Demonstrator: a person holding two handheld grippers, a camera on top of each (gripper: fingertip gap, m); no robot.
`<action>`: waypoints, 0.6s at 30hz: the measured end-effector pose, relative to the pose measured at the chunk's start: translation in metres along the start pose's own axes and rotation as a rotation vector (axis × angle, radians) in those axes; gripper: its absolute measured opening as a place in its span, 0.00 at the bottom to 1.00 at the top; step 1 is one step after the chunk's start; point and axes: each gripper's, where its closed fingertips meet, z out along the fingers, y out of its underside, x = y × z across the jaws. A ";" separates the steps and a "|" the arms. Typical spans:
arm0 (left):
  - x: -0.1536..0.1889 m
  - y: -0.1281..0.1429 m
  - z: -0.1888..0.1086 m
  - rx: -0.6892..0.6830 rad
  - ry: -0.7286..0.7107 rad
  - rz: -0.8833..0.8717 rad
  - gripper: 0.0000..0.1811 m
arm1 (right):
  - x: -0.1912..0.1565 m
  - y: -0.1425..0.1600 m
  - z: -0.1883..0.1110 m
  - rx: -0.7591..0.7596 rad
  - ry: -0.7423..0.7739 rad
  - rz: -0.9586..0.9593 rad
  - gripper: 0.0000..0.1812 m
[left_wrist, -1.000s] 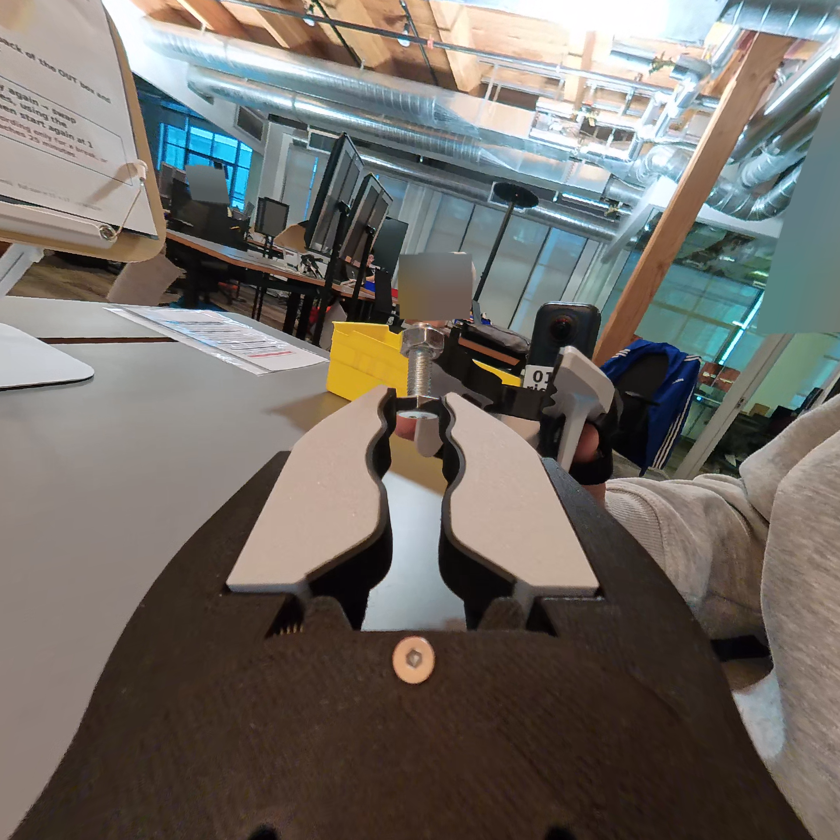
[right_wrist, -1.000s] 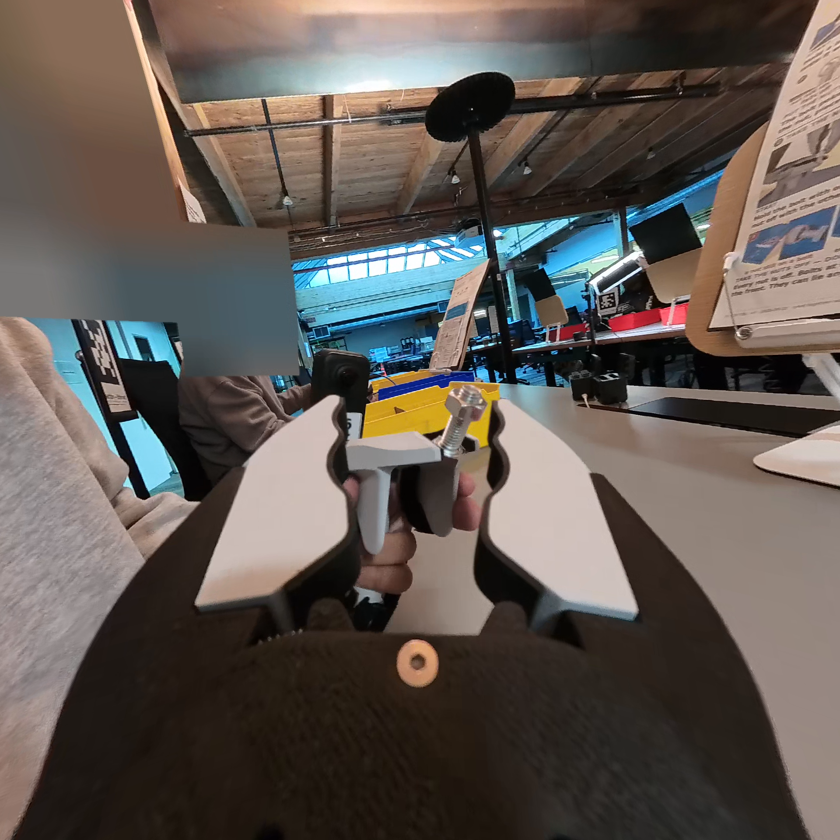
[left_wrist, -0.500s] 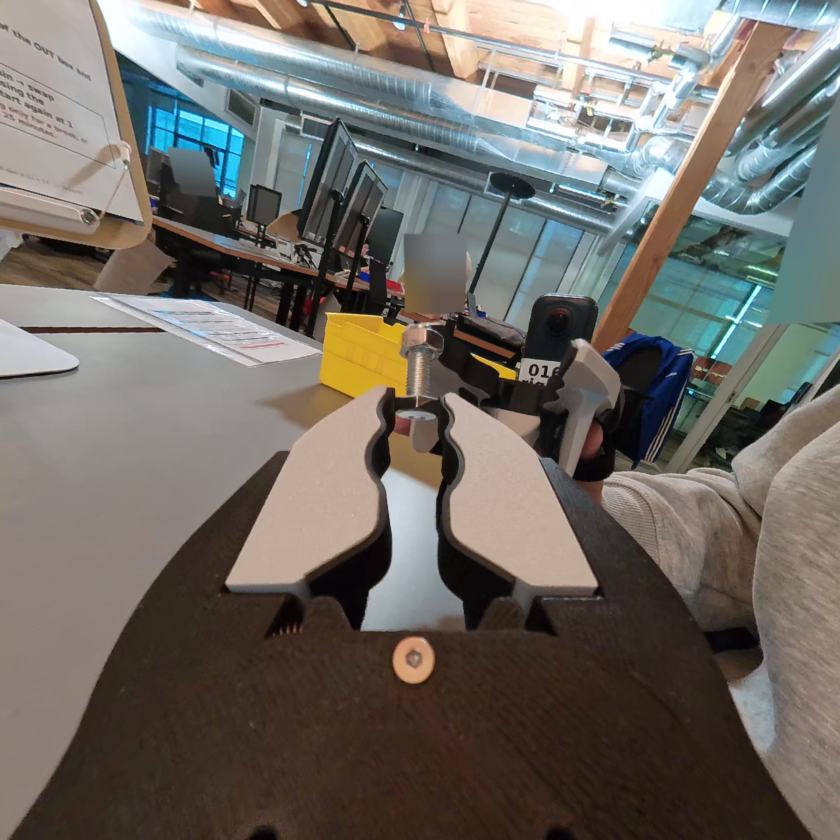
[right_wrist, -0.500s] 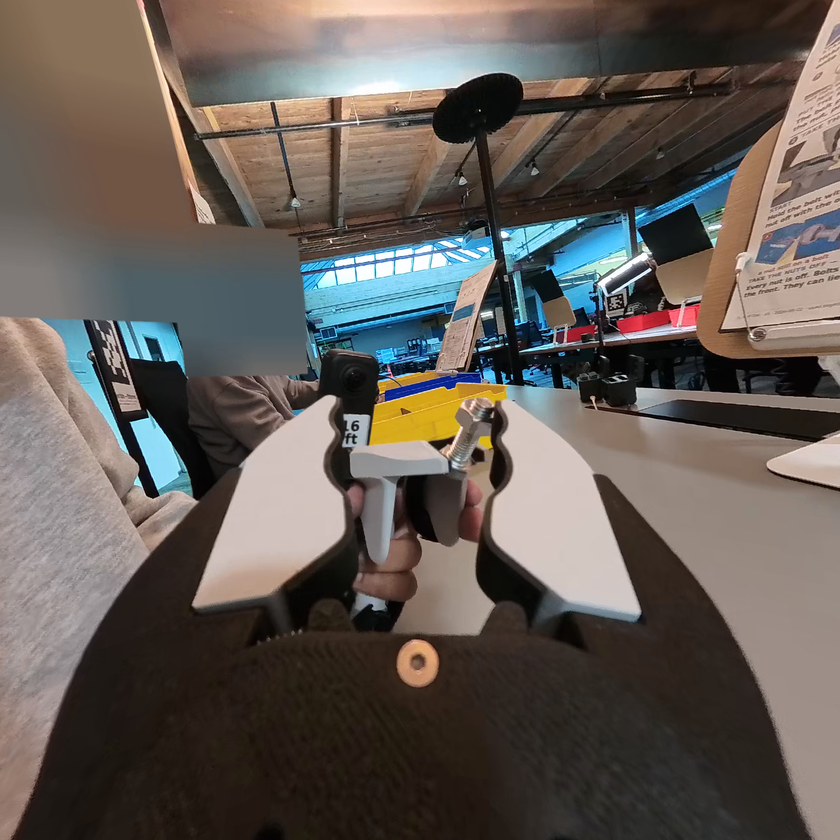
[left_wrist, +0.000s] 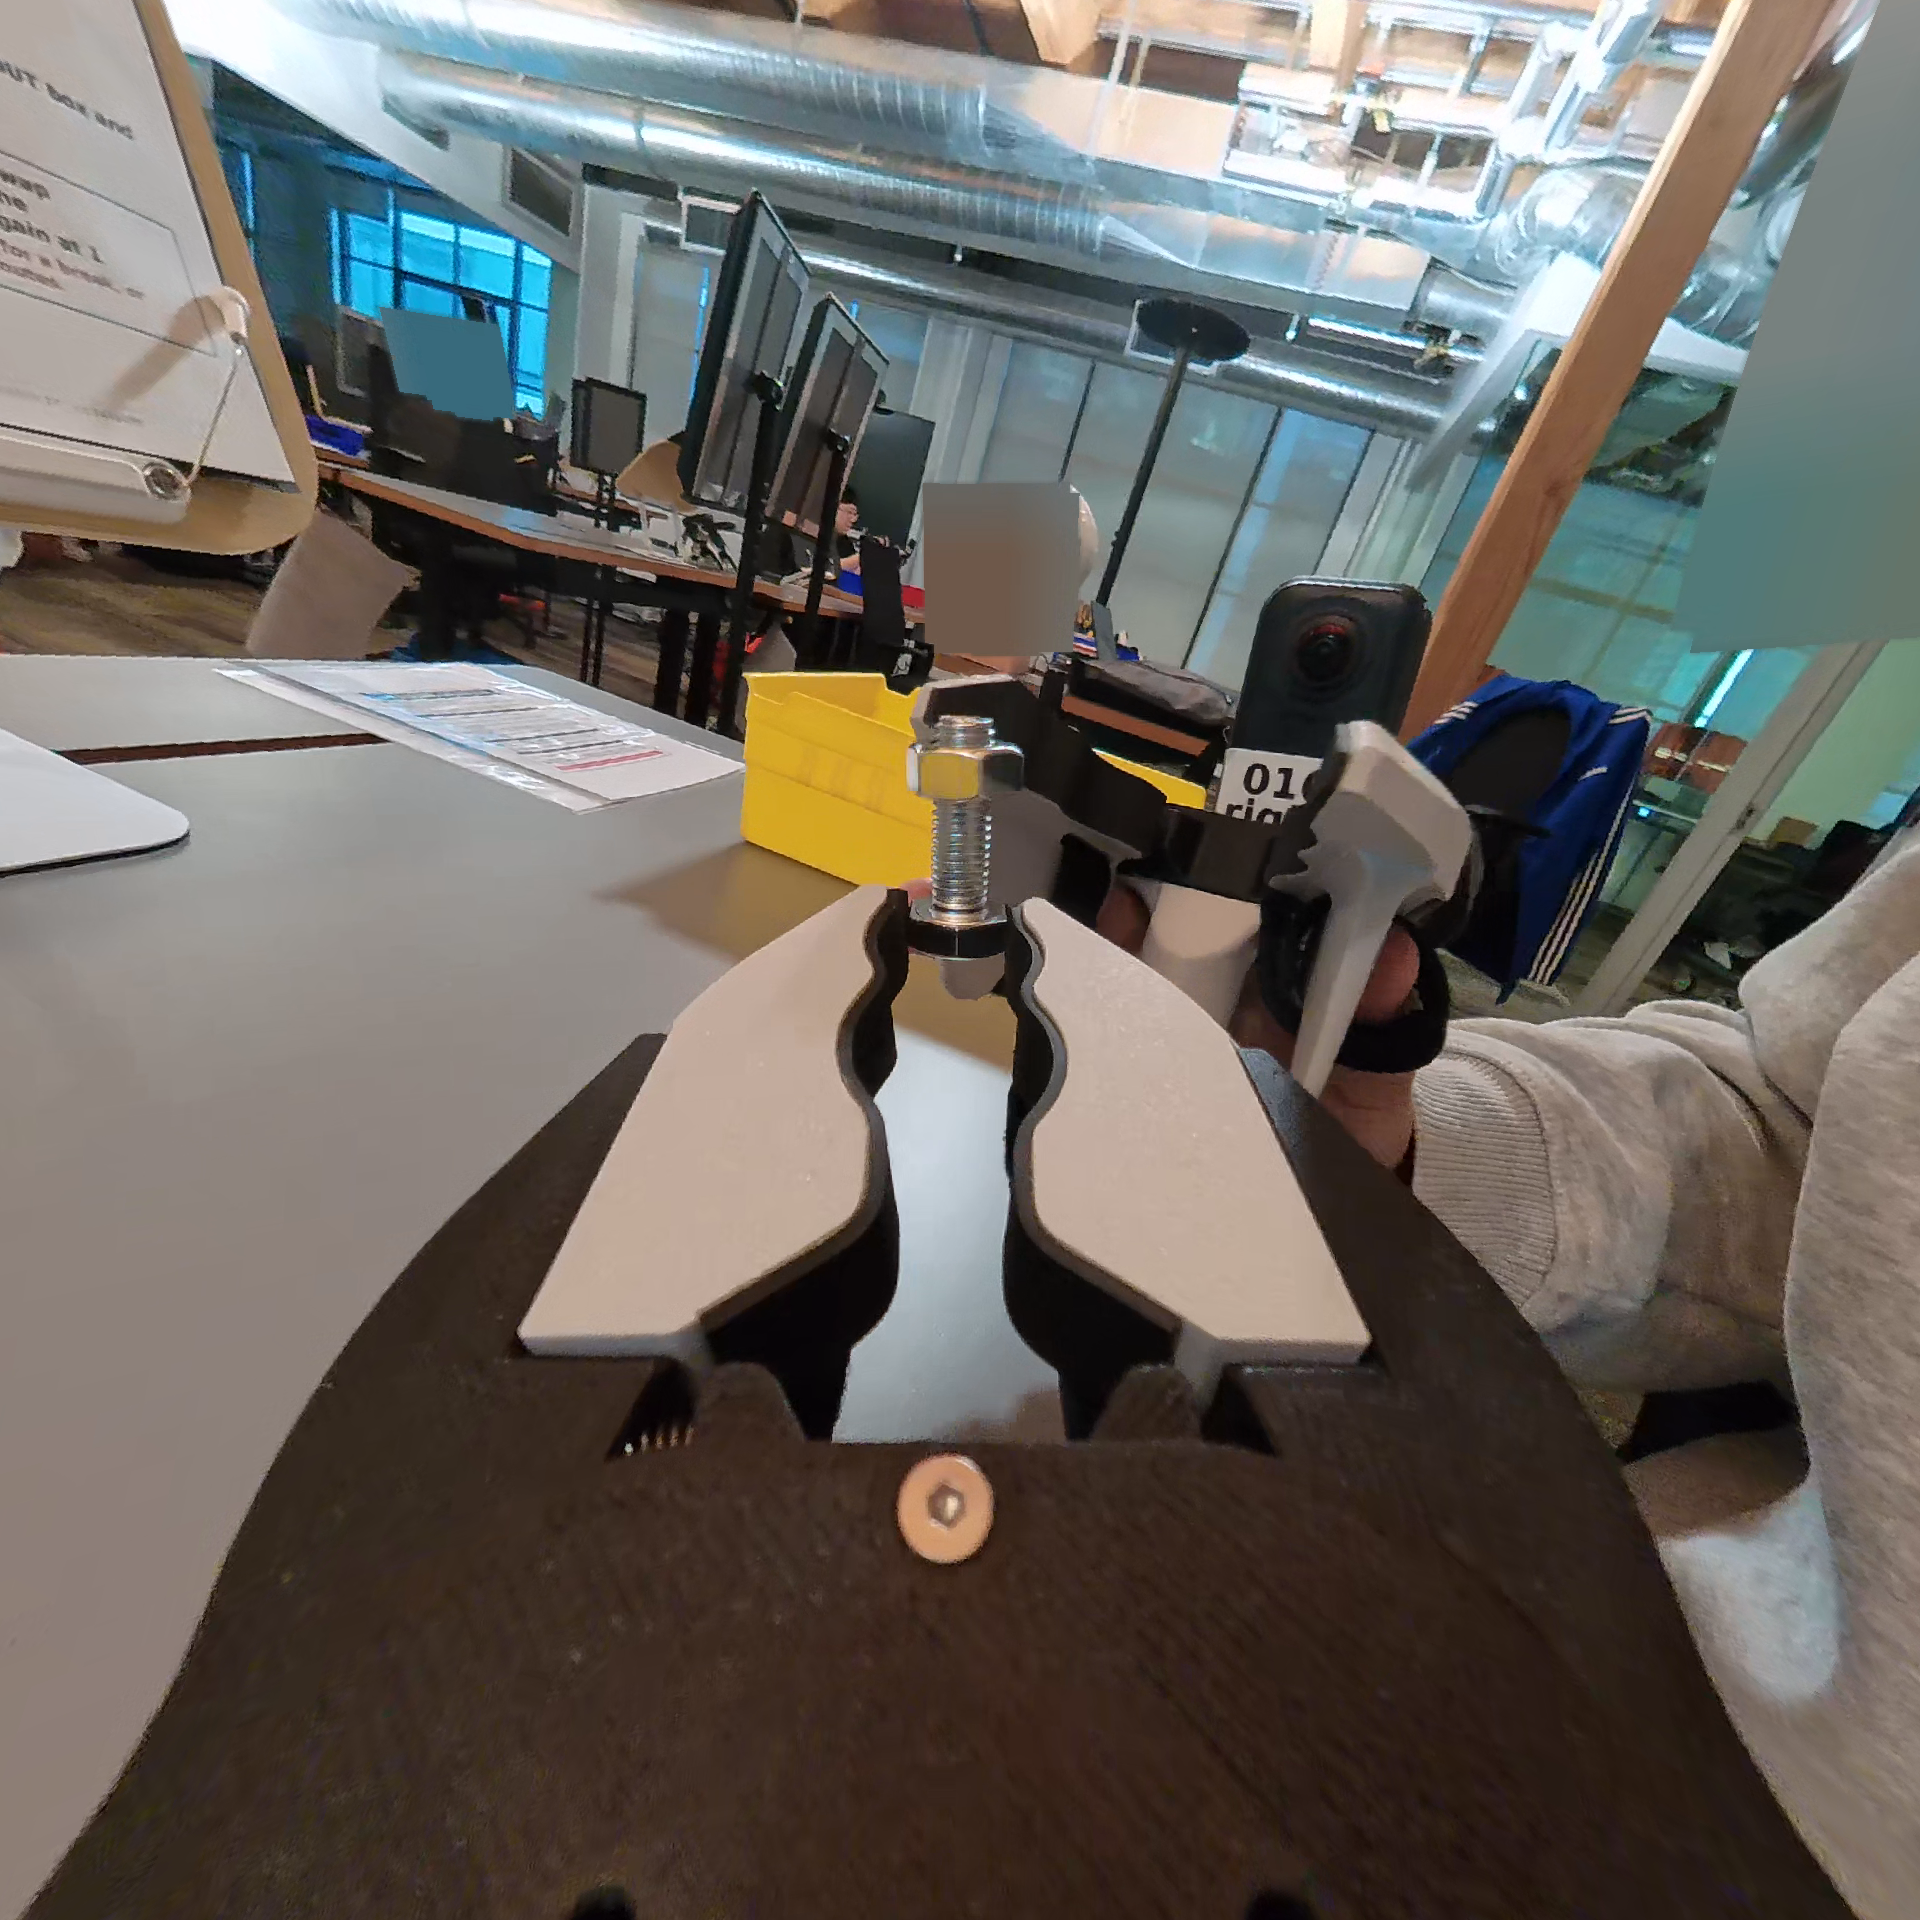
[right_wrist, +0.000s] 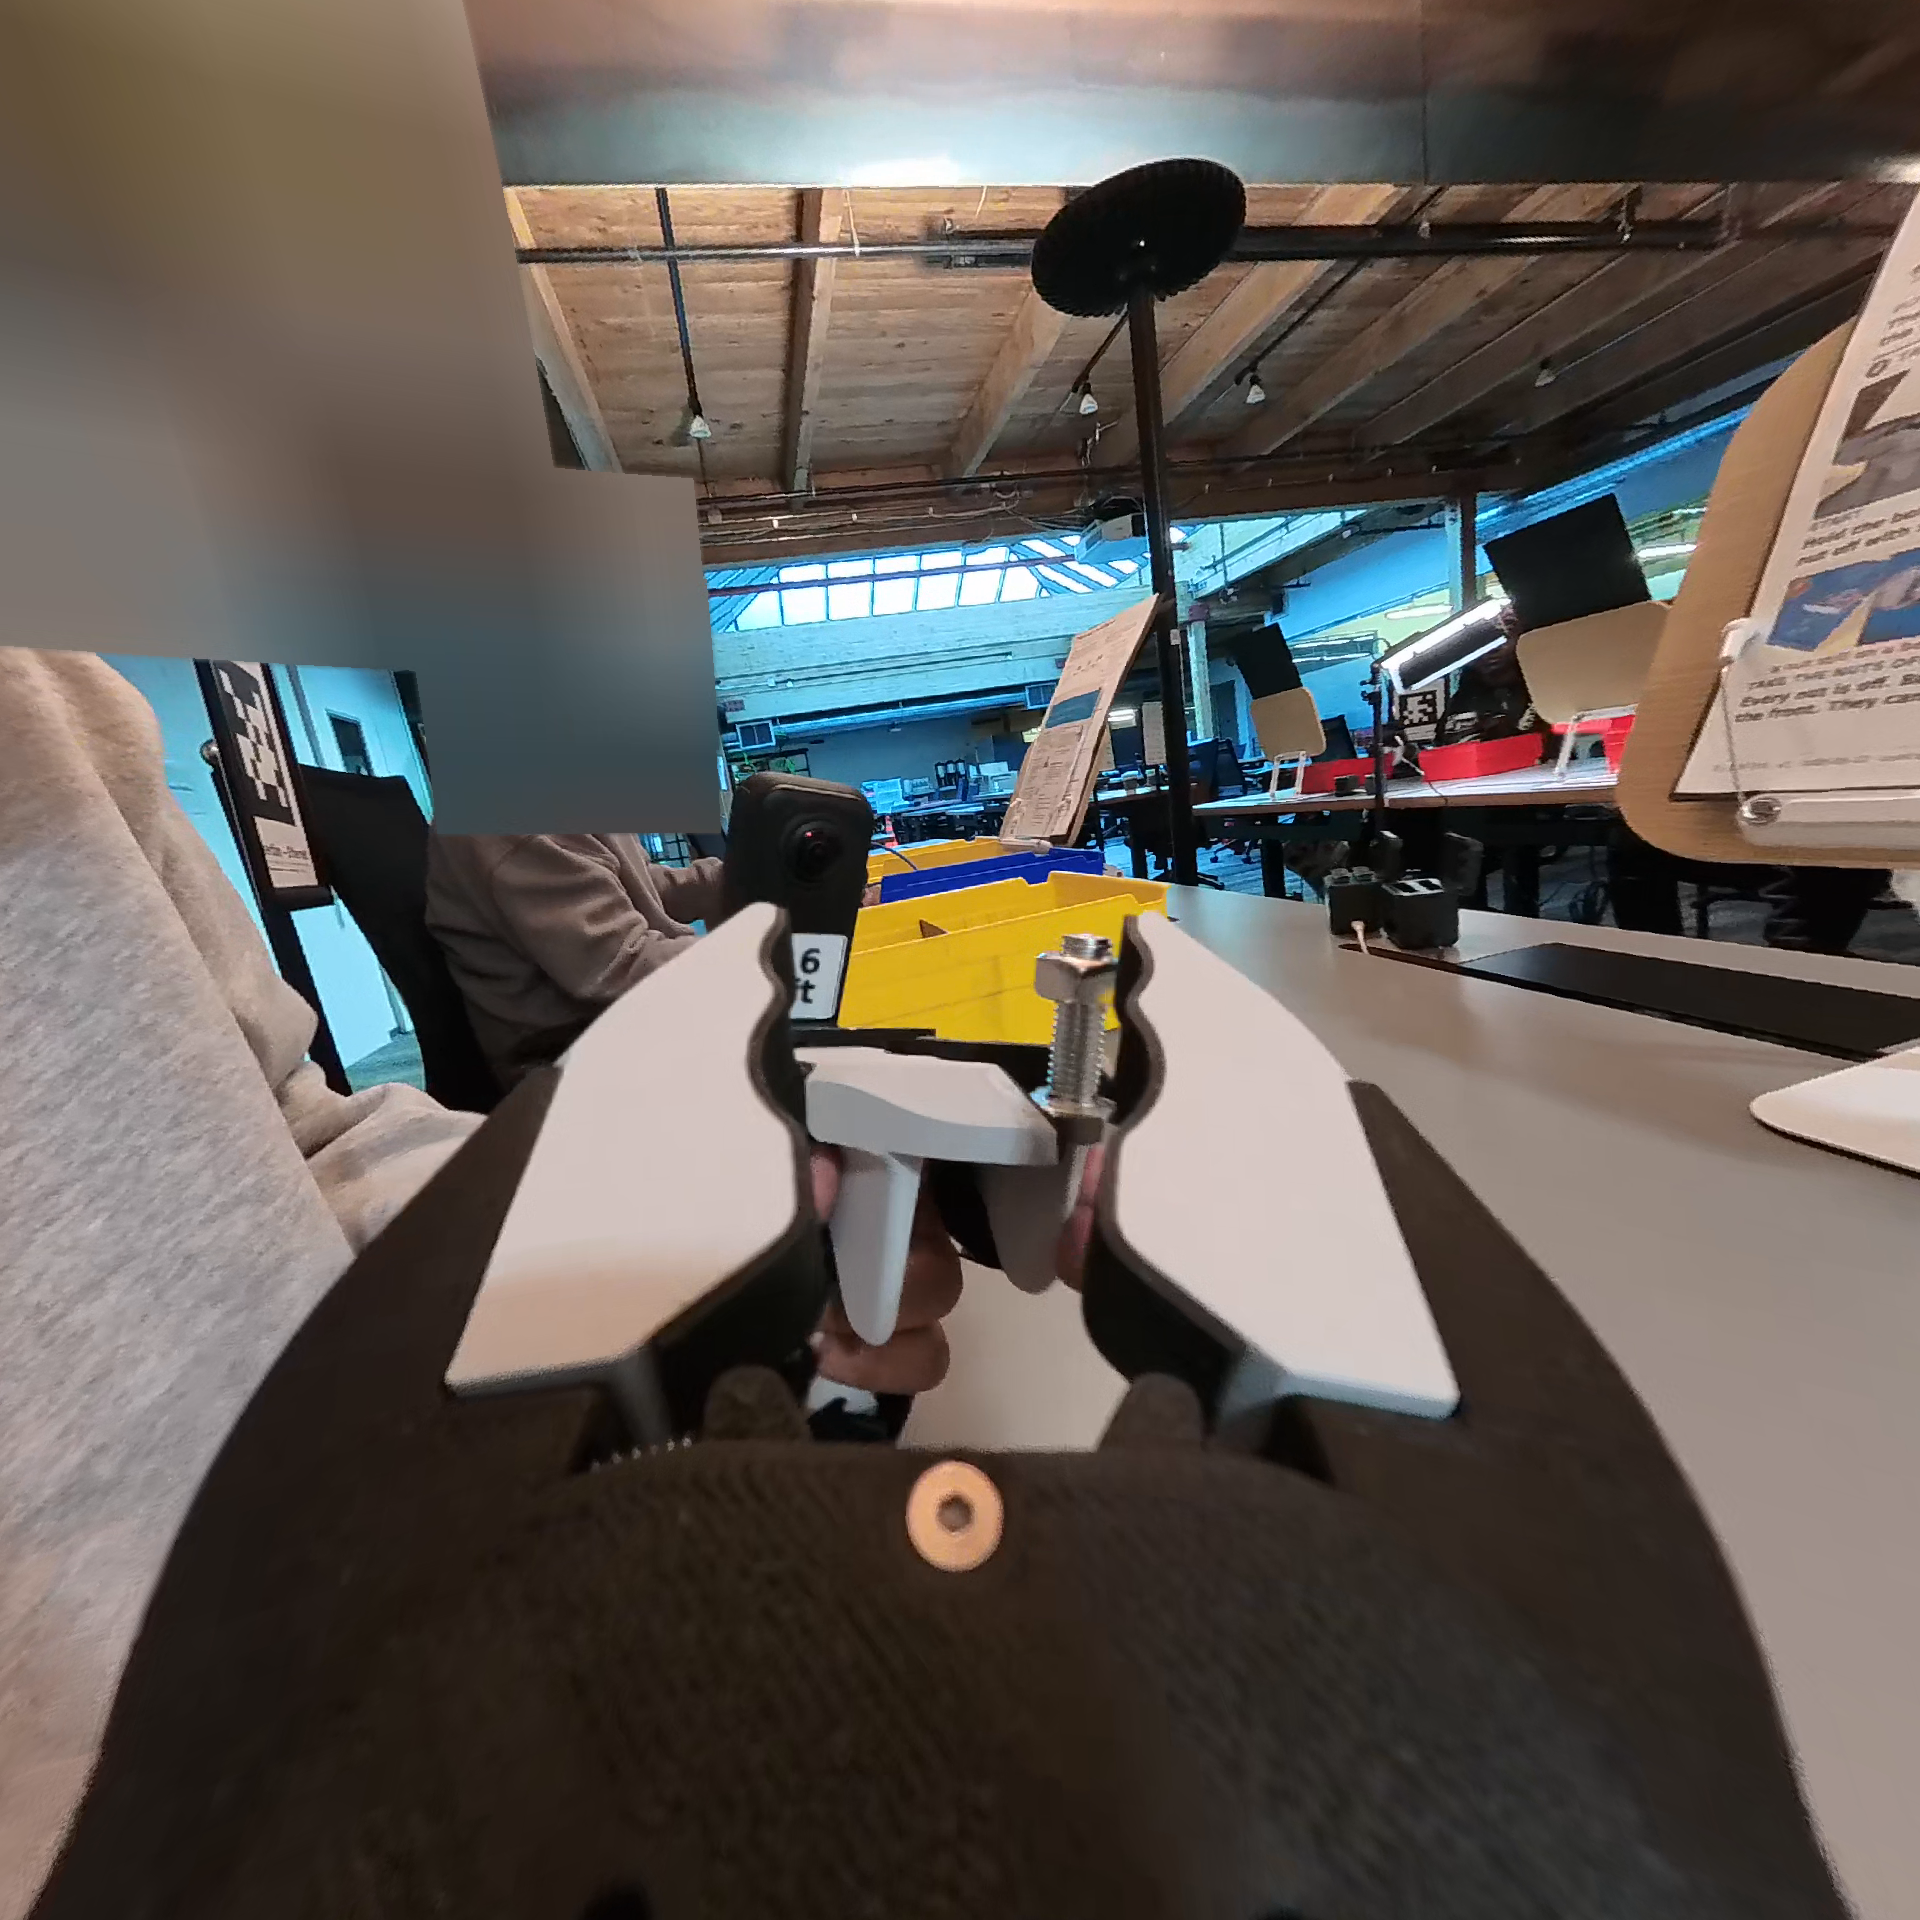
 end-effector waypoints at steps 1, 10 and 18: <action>0.000 -0.002 0.000 0.009 -0.004 0.002 0.10 | 0.003 -0.001 -0.001 0.000 0.017 -0.009 0.33; -0.005 -0.007 -0.003 0.034 -0.034 0.018 0.10 | 0.021 -0.009 -0.010 0.048 0.081 0.053 0.34; -0.004 -0.004 -0.001 0.022 -0.036 0.033 0.10 | 0.011 0.001 -0.003 -0.009 0.045 0.014 0.34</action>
